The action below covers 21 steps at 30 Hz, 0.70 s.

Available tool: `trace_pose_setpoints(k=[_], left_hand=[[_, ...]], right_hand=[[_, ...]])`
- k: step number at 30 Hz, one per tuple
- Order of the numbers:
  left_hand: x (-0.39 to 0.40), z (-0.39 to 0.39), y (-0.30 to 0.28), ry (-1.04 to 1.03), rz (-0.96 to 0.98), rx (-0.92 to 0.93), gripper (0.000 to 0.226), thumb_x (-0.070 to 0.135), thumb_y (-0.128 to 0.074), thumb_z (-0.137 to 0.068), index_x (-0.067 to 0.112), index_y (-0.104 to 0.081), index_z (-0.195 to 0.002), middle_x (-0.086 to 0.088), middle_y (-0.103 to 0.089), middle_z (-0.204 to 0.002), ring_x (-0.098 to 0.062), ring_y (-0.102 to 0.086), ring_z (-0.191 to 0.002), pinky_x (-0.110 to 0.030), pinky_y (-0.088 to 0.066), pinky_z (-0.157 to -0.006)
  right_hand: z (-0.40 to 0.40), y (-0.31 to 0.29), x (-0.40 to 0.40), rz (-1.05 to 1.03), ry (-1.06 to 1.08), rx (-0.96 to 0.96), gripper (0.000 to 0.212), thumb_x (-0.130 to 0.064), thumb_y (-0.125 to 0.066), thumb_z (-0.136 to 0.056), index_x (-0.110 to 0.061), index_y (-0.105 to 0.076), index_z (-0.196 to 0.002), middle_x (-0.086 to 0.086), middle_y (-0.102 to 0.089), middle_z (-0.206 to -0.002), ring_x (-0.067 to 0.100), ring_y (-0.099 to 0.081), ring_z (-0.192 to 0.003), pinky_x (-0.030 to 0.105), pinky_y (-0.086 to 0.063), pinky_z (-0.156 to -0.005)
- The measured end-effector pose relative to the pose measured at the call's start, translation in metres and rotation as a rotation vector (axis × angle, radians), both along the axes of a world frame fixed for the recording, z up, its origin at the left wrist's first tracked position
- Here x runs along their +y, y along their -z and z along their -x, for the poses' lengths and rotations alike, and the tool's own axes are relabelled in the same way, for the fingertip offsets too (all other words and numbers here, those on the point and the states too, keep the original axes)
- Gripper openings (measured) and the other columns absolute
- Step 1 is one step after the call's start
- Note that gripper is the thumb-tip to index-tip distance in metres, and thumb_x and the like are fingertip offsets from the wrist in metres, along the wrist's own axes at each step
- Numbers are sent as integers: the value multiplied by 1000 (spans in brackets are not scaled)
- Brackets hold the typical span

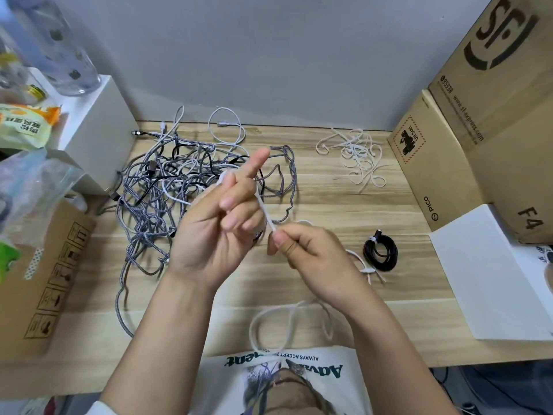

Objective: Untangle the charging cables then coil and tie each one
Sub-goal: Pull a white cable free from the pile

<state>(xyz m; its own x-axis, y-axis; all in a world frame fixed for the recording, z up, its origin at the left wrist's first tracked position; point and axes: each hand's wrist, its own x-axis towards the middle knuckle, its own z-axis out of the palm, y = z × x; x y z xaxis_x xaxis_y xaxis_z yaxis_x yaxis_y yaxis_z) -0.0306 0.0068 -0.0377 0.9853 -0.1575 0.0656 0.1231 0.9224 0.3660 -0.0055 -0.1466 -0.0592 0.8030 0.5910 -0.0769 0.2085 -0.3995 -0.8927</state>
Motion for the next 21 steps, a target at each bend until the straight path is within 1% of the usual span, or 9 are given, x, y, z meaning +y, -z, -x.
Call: trace_pose_setpoints(k=[2,5,9,12,14,16,17,19,21], left_hand=[[-10,-3,4,-187,-218,126,46,7,-58,-82,-15,-49,-122,-7,-65,-72,-14,-63,-57,-24,-53,-59],[-17,-2,10,-292,-437,136,32,14,-48,-79,-1,-52,-107,-4,-73,-75,-10,-69,-64,-18,-55,-58],[-19,-2,18,-289,-645,143,36,10,-37,-95,4,-30,-130,-7,-74,-82,-13,-71,-72,-19,-55,-64],[-16,1,29,-239,-896,92,48,8,-33,-99,6,-14,-144,0,-74,-76,-8,-69,-69,-18,-54,-67],[-12,7,34,-165,-1078,44,43,7,-37,-98,7,-28,-140,7,-72,-69,-3,-69,-77,-11,-48,-67],[-10,8,31,-93,-1216,81,21,7,-44,-96,18,-55,-111,14,-68,-65,-3,-63,-100,-6,-41,-63],[-11,7,28,-59,-1252,113,16,9,-46,-96,20,-55,-100,12,-68,-66,-3,-65,-93,-6,-39,-58],[-16,10,20,17,-1195,137,10,18,-46,-96,16,-55,-100,-1,-64,-55,-6,-59,-50,-11,-38,-49],[-17,13,19,64,-1159,77,31,35,-42,-96,19,-59,-75,1,-49,-40,-11,-42,-35,-16,-39,-46]], right_hand=[[2,-1,1,71,-20,-27,23,-42,-44,-84,-34,-56,-65,-12,-47,-47,4,-42,-50,25,-31,-53],[3,-7,-1,102,-43,-61,23,-41,-50,-85,-30,-60,-67,-13,-51,-49,5,-45,-51,21,-32,-52],[6,-11,-8,141,-75,-73,25,-30,-59,-91,-24,-63,-67,-15,-48,-47,5,-44,-50,19,-26,-50],[9,-14,-8,155,-94,-105,31,-37,-59,-87,-14,-63,-66,-13,-47,-47,6,-44,-50,18,-27,-49],[10,-14,-6,125,-88,-125,35,-42,-55,-82,-12,-63,-66,-12,-57,-57,4,-52,-56,22,-35,-53],[9,-15,-5,50,-35,-107,30,-40,-56,-80,-19,-61,-59,-1,-63,-65,10,-57,-61,32,-43,-61],[8,-17,-5,24,-16,-94,27,-37,-59,-81,-24,-60,-57,1,-63,-62,14,-57,-60,34,-44,-63],[7,-21,-7,-35,-30,-44,26,-28,-64,-84,-22,-65,-59,-6,-68,-61,13,-64,-62,32,-50,-69],[7,-22,-6,-109,-34,-13,21,-21,-67,-84,-12,-69,-65,-7,-71,-64,14,-69,-70,33,-52,-76]])
